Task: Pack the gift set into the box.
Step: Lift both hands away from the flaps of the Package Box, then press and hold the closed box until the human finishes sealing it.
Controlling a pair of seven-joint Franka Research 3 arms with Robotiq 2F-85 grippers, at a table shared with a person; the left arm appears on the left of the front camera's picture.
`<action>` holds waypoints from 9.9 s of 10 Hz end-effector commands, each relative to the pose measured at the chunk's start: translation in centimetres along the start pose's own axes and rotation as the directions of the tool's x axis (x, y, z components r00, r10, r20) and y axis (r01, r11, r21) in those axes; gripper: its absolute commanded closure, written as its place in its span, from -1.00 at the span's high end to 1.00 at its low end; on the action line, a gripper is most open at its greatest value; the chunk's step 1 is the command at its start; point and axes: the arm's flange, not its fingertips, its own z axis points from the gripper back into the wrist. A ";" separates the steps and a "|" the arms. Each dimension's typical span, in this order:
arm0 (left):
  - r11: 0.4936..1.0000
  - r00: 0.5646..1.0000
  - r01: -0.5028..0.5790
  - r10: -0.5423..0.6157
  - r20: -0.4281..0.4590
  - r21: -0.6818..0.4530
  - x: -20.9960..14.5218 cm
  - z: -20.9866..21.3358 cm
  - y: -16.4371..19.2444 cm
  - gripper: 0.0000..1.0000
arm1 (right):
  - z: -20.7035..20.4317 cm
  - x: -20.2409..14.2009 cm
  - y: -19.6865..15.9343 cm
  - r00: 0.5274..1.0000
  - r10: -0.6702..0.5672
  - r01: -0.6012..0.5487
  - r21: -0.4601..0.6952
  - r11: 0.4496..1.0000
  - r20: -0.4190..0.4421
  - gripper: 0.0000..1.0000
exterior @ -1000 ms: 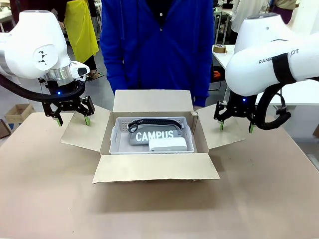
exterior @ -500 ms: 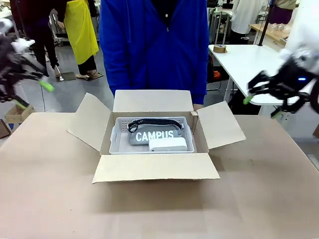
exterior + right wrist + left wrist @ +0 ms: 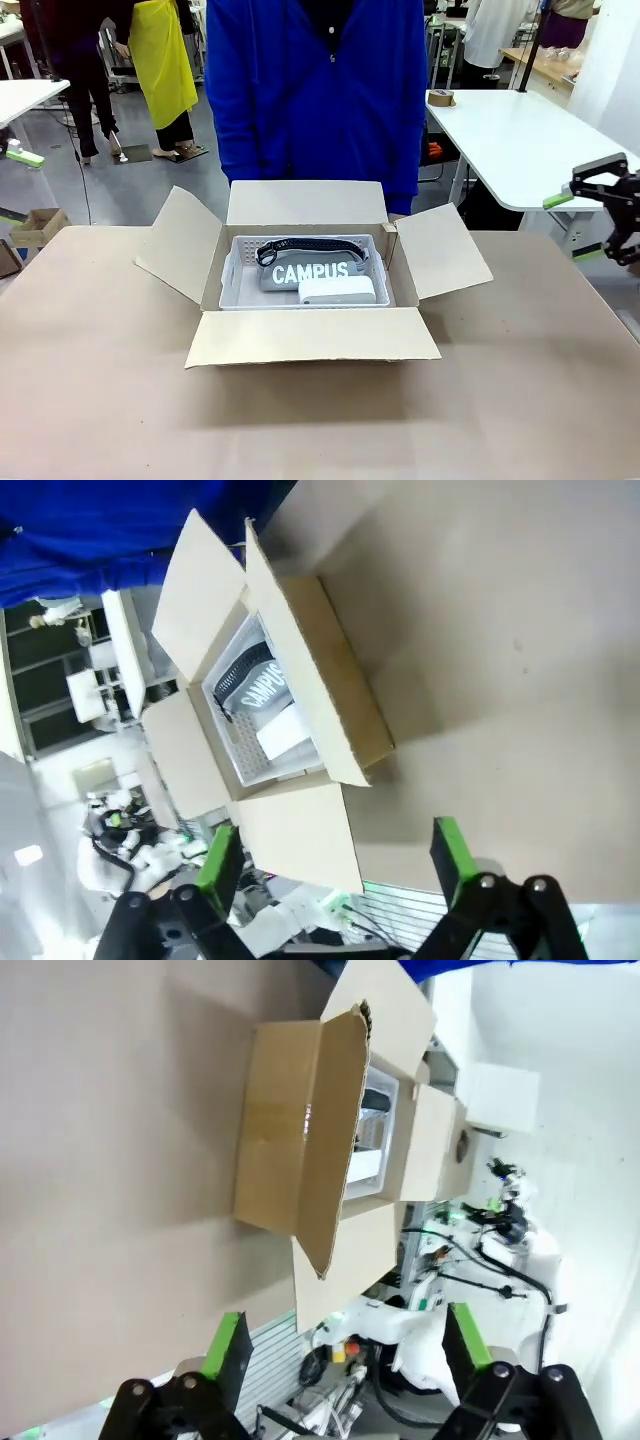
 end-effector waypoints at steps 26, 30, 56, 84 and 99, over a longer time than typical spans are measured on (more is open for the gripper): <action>0.995 0.999 0.047 -0.046 -0.012 0.085 -0.8 -0.4 -2.8 1.00 | -0.1 -0.3 2.5 0.997 0.072 -0.072 -0.071 0.995 0.002 1.00; 0.995 0.999 0.047 -0.046 -0.012 0.085 -0.8 -0.4 -2.8 1.00 | -0.1 -0.3 2.5 0.997 0.072 -0.072 -0.071 0.995 0.002 1.00; -0.144 -0.089 0.982 -0.926 0.367 -0.124 -3.5 -26.9 -6.4 1.00 | -22.2 -4.8 15.2 -0.224 0.816 -0.887 0.235 -0.398 0.534 1.00; -0.021 0.021 0.984 -0.971 0.238 -0.174 1.3 -36.7 1.2 1.00 | -32.8 -0.1 5.1 -0.036 0.912 -0.894 0.396 -0.212 0.408 1.00; -0.021 0.021 0.984 -0.971 0.238 -0.174 1.3 -36.7 1.2 1.00 | -32.8 -0.1 5.1 -0.036 0.912 -0.894 0.396 -0.212 0.408 1.00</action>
